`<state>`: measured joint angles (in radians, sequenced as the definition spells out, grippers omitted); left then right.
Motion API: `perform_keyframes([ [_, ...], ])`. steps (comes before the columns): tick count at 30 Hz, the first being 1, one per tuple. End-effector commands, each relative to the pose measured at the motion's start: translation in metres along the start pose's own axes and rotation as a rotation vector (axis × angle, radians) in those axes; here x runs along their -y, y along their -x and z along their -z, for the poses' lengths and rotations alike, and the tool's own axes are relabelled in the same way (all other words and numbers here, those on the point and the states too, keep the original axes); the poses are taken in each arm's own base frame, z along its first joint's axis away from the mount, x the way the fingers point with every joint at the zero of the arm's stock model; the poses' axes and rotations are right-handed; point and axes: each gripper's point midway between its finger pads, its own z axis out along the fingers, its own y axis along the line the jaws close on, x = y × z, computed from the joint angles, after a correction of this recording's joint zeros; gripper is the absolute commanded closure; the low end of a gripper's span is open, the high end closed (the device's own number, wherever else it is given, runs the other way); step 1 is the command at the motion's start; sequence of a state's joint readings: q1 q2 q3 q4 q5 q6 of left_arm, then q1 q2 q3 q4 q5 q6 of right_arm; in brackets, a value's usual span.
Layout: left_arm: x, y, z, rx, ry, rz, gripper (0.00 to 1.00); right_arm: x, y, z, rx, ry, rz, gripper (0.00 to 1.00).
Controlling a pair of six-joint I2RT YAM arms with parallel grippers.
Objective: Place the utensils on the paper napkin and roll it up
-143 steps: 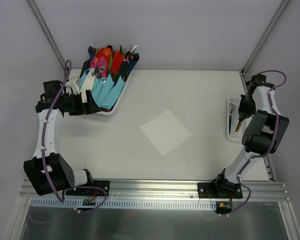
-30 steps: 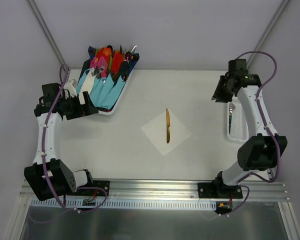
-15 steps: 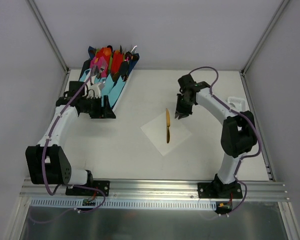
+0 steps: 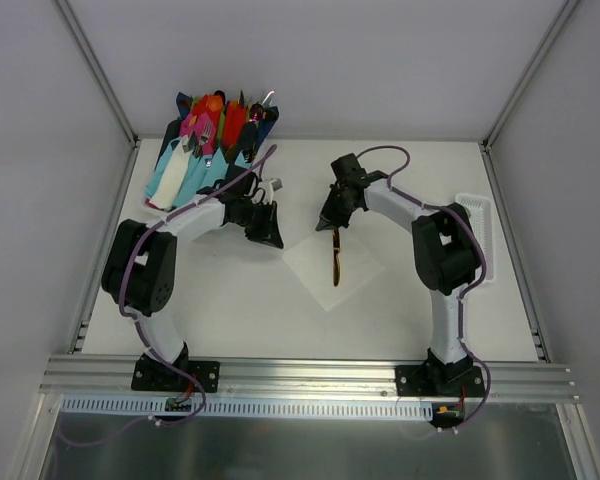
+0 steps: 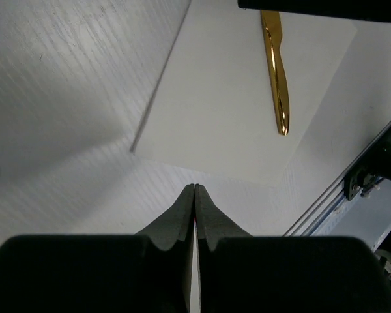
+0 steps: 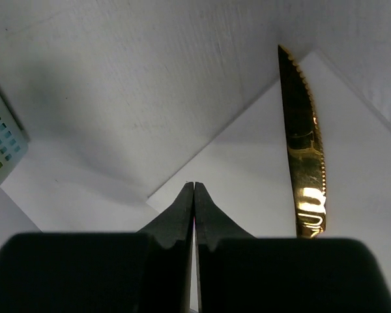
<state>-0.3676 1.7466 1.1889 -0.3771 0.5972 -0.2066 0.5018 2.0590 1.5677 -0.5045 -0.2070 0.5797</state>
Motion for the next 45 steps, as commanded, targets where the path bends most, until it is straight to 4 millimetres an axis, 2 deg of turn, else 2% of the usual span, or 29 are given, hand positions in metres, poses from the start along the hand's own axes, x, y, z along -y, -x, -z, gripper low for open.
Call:
perform_keyframes([
  [1,-0.003,0.022,-0.02,0.032,-0.003,0.064,1.0,-0.023,0.01,-0.009,0.027,0.047,-0.046,0.98],
  [7,0.0,0.014,-0.048,-0.016,-0.021,0.053,1.0,-0.016,0.015,-0.021,0.033,0.019,-0.062,1.0],
  [16,-0.009,0.006,-0.071,-0.055,-0.013,0.08,1.0,-0.003,0.026,-0.014,0.046,0.016,-0.071,1.0],
  [21,-0.017,-0.001,-0.076,-0.07,0.014,0.098,1.0,0.014,0.033,-0.013,0.048,-0.003,-0.092,1.0],
  [33,-0.025,-0.008,-0.082,-0.093,0.03,0.136,1.0,0.037,0.038,-0.017,0.038,-0.035,-0.117,1.0],
  [41,-0.028,-0.013,-0.083,-0.103,0.039,0.146,1.0,0.047,0.042,-0.013,0.039,-0.054,-0.12,1.0],
  [45,-0.029,-0.014,-0.083,-0.104,0.048,0.146,1.0,0.045,0.045,-0.01,0.047,-0.047,-0.116,1.0],
])
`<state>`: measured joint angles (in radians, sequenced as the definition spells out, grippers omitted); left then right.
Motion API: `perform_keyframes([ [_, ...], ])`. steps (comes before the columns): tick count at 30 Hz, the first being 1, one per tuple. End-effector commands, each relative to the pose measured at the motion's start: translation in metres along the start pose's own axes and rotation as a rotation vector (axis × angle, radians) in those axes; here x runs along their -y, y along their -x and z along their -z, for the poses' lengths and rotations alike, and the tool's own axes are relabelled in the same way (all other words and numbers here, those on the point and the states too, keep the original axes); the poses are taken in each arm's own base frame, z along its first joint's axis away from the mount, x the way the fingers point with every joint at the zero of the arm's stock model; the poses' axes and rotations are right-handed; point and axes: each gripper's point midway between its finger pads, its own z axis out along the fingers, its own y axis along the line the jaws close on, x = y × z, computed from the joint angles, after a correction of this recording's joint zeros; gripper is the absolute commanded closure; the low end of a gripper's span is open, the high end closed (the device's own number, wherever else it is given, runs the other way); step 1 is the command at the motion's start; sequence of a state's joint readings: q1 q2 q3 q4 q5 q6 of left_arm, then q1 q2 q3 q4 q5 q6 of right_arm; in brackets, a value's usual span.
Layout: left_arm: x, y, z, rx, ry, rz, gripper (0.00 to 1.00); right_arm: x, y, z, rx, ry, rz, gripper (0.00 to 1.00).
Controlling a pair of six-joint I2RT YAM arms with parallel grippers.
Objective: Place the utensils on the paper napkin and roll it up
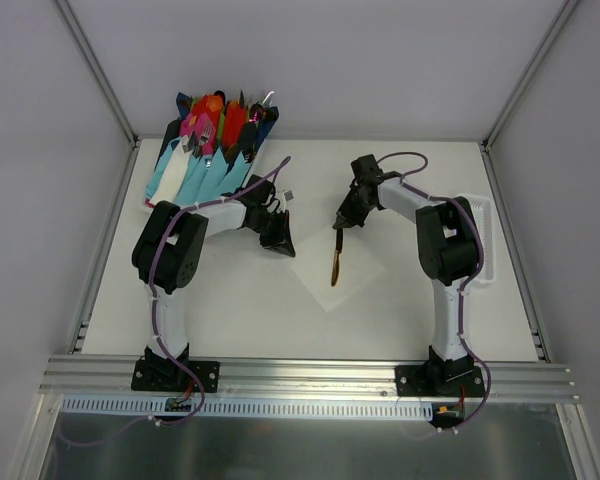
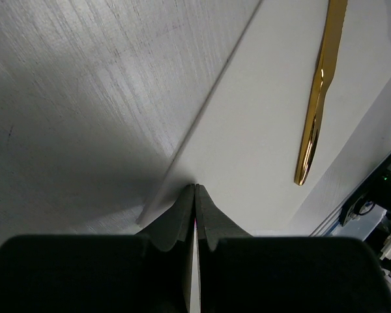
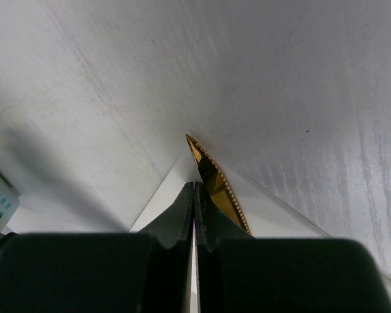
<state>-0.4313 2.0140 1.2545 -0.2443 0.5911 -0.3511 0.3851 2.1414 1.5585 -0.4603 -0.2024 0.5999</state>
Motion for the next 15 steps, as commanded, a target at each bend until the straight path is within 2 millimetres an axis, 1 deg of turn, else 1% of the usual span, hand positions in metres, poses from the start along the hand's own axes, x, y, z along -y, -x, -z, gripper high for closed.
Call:
perform_keyframes([
  [1,-0.011,-0.002,-0.007,-0.008,0.045,0.013,1.0,-0.005,0.006,0.016,0.023,0.016,0.017,1.0],
  [7,-0.011,-0.002,-0.006,-0.009,0.046,0.012,1.0,-0.012,0.01,0.022,0.026,0.036,0.036,0.98],
  [9,-0.01,-0.001,-0.006,-0.006,0.043,0.011,1.0,-0.018,0.01,0.026,0.027,0.054,0.045,0.96],
  [10,-0.008,0.0,-0.005,-0.003,0.035,0.006,1.0,-0.025,0.011,0.029,0.028,0.074,0.06,0.95],
  [11,-0.004,0.003,-0.002,0.002,0.024,-0.002,1.0,-0.03,0.013,0.034,0.037,0.092,0.07,0.93],
  [12,0.002,0.004,0.0,-0.001,-0.006,-0.011,1.0,-0.041,0.016,0.042,0.054,0.13,0.087,0.89],
  [14,0.014,0.012,0.009,0.027,-0.028,-0.052,1.0,-0.06,0.022,0.061,0.078,0.188,0.12,0.87],
  [15,0.022,0.019,0.018,0.056,-0.035,-0.077,1.0,-0.072,0.026,0.078,0.104,0.226,0.137,0.84],
])
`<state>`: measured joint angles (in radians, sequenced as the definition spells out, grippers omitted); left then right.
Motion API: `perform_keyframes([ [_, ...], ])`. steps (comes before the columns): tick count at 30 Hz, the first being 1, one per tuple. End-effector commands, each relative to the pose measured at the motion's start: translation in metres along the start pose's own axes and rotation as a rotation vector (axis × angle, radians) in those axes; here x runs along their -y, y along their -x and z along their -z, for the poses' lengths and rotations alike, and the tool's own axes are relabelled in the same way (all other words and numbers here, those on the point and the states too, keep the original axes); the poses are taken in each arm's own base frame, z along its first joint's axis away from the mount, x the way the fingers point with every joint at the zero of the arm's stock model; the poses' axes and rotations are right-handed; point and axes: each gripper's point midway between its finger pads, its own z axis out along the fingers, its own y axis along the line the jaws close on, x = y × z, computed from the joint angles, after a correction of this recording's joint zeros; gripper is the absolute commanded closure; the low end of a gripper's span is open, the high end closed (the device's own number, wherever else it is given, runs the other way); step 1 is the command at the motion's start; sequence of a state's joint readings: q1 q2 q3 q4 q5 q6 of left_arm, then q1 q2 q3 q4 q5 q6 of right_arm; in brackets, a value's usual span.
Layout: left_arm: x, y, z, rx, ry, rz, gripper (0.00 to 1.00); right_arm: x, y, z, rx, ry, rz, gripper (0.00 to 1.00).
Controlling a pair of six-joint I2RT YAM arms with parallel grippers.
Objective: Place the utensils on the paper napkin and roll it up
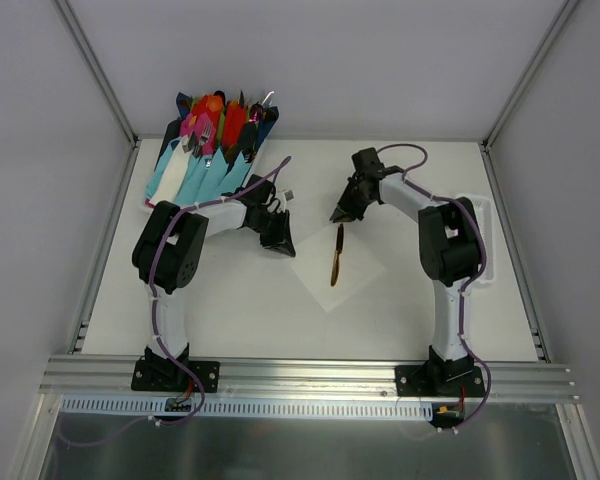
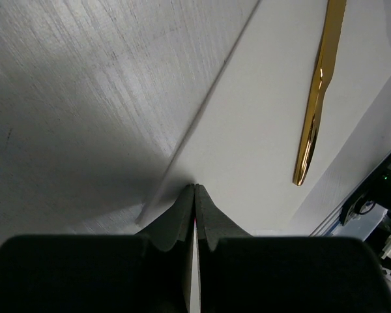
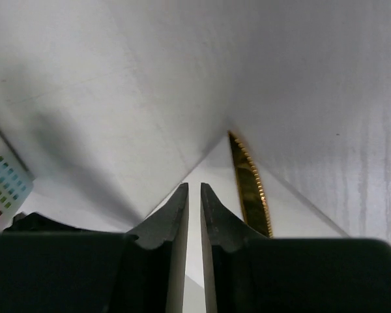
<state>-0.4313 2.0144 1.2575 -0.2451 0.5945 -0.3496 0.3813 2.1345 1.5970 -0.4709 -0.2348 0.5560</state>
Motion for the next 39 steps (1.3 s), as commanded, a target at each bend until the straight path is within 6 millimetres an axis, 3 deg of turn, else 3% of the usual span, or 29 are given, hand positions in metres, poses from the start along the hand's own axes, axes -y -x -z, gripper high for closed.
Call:
perform_keyframes([
  [1,0.026,0.023,0.022,0.073,-0.035,-0.093,1.0,-0.067,0.028,0.078,0.132,0.198,0.108,0.83],
  [3,0.039,0.031,0.036,0.11,-0.056,-0.148,1.0,-0.079,0.035,0.105,0.179,0.244,0.155,0.78],
  [4,0.055,0.037,0.05,0.143,-0.084,-0.189,1.0,-0.083,0.043,0.133,0.228,0.273,0.164,0.76],
  [5,0.065,0.04,0.06,0.164,-0.106,-0.23,0.98,-0.08,0.047,0.148,0.251,0.278,0.168,0.75],
  [8,0.103,0.048,0.098,0.241,-0.183,-0.348,0.86,-0.049,0.066,0.203,0.34,0.238,0.183,0.72],
  [9,0.112,0.048,0.107,0.257,-0.205,-0.384,0.82,-0.027,0.064,0.213,0.331,0.18,0.2,0.71],
  [10,0.127,0.048,0.126,0.296,-0.225,-0.435,0.7,0.001,0.077,0.227,0.365,0.125,0.171,0.71],
  [11,0.132,0.049,0.135,0.321,-0.222,-0.478,0.59,0.015,0.076,0.248,0.397,0.097,0.178,0.71],
  [12,0.136,0.048,0.143,0.336,-0.216,-0.504,0.41,0.04,0.07,0.254,0.379,0.036,0.161,0.71],
  [13,0.144,0.047,0.159,0.371,-0.209,-0.544,0.36,0.078,0.073,0.26,0.391,-0.053,0.151,0.71],
  [15,0.138,0.042,0.171,0.383,-0.14,-0.588,0.32,0.116,0.057,0.279,0.386,-0.131,0.13,0.7],
  [16,0.141,0.04,0.184,0.413,-0.115,-0.613,0.31,0.153,0.055,0.282,0.373,-0.205,0.098,0.7],
  [18,0.134,0.03,0.191,0.406,-0.07,-0.64,0.28,0.186,0.045,0.289,0.353,-0.284,0.069,0.7],
  [19,0.133,0.026,0.199,0.42,-0.051,-0.652,0.27,0.213,0.046,0.295,0.359,-0.363,0.043,0.7],
  [22,0.127,0.014,0.207,0.41,-0.032,-0.662,0.26,0.256,0.041,0.279,0.279,-0.487,0.012,0.72],
  [25,0.122,0.003,0.209,0.387,-0.04,-0.652,0.26,0.277,0.051,0.257,0.237,-0.508,-0.019,0.75],
  [29,0.119,-0.003,0.213,0.378,-0.035,-0.645,0.25,0.293,0.071,0.234,0.2,-0.533,-0.021,0.75],
  [31,0.119,-0.005,0.214,0.377,-0.038,-0.641,0.26,0.295,0.088,0.233,0.212,-0.543,-0.015,0.75],
  [32,0.119,-0.006,0.214,0.374,-0.041,-0.639,0.26,0.298,0.092,0.22,0.177,-0.528,-0.017,0.75],
  [35,0.117,-0.007,0.212,0.363,-0.047,-0.625,0.26,0.293,0.114,0.213,0.197,-0.474,-0.016,0.74],
  [39,0.112,-0.003,0.209,0.354,-0.044,-0.598,0.26,0.301,0.136,0.195,0.185,-0.461,-0.028,0.72],
])
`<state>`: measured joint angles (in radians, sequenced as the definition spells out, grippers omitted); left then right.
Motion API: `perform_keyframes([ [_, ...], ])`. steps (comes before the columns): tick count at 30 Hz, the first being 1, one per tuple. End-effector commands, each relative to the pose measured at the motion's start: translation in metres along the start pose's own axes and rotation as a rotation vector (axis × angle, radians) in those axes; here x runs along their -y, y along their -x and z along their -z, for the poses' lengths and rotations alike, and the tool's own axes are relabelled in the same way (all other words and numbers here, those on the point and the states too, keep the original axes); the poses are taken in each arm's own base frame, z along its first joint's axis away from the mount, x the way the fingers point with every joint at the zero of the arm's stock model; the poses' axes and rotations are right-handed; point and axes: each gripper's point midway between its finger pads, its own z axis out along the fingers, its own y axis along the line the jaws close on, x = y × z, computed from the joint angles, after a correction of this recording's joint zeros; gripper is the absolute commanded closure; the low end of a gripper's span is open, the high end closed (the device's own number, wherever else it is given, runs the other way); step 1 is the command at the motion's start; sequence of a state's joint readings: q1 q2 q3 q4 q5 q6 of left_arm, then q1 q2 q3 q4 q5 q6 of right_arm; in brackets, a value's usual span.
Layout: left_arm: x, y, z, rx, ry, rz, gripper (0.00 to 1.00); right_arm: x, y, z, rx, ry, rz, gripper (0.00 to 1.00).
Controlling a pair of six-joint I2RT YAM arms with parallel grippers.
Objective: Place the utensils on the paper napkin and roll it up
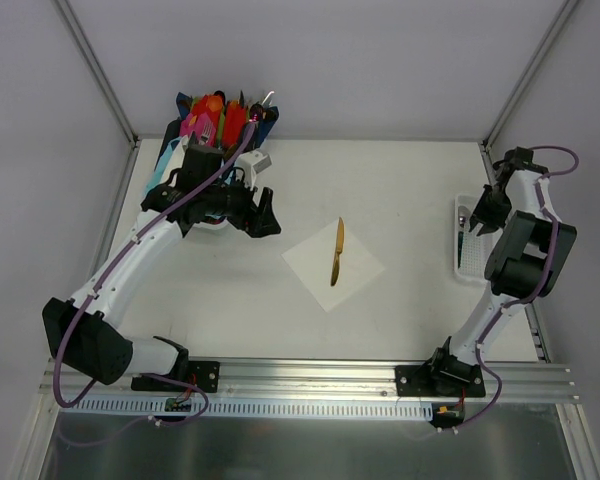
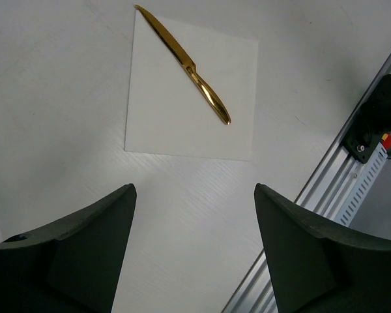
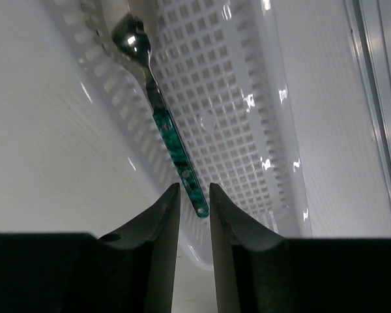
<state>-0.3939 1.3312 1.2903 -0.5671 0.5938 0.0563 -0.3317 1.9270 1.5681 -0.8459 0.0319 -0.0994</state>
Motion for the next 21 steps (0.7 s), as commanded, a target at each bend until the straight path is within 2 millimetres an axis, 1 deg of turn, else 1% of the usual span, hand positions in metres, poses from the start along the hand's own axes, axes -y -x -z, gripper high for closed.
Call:
perform_keyframes([
  [1,-0.002,0.001,0.004,0.005,-0.005,0.005,0.26,-0.009,0.029,-0.001,0.053,0.066,0.012,0.72],
  [2,-0.004,0.003,0.004,0.009,-0.002,0.01,0.25,-0.013,0.036,-0.001,0.067,0.084,0.014,0.72],
  [3,-0.006,0.004,0.004,0.009,0.0,0.012,0.26,-0.014,0.038,-0.003,0.067,0.09,0.016,0.72],
  [4,-0.007,0.003,0.003,0.002,-0.002,0.021,0.26,-0.016,0.038,-0.012,0.049,0.094,0.019,0.72],
  [5,-0.008,0.005,0.003,0.005,-0.002,0.025,0.26,-0.018,0.044,-0.013,0.057,0.102,0.022,0.72],
  [6,-0.011,0.006,0.003,0.005,0.003,0.033,0.26,-0.019,0.046,-0.015,0.055,0.107,0.029,0.72],
  [7,-0.013,0.005,0.001,0.0,0.003,0.044,0.26,-0.021,0.045,-0.022,0.04,0.114,0.032,0.71],
  [10,-0.017,0.007,-0.001,-0.005,-0.003,0.067,0.26,-0.025,0.049,-0.026,0.038,0.133,0.041,0.69],
  [11,-0.018,0.006,-0.003,-0.009,-0.006,0.071,0.26,-0.027,0.048,-0.032,0.024,0.141,0.044,0.68],
  [12,-0.018,0.006,-0.004,-0.012,-0.007,0.079,0.26,-0.027,0.051,-0.033,0.028,0.142,0.047,0.67],
  [14,-0.02,0.005,-0.006,-0.019,-0.011,0.096,0.26,-0.027,0.05,-0.04,0.017,0.131,0.06,0.67],
  [16,-0.021,0.005,-0.007,-0.022,-0.013,0.106,0.26,-0.029,0.053,-0.042,0.02,0.136,0.071,0.66],
  [19,-0.024,0.005,-0.008,-0.025,-0.01,0.117,0.26,-0.034,0.054,-0.048,0.01,0.157,0.079,0.64],
  [21,-0.026,0.004,-0.009,-0.029,-0.01,0.124,0.26,-0.033,0.05,-0.056,-0.009,0.143,0.091,0.64],
])
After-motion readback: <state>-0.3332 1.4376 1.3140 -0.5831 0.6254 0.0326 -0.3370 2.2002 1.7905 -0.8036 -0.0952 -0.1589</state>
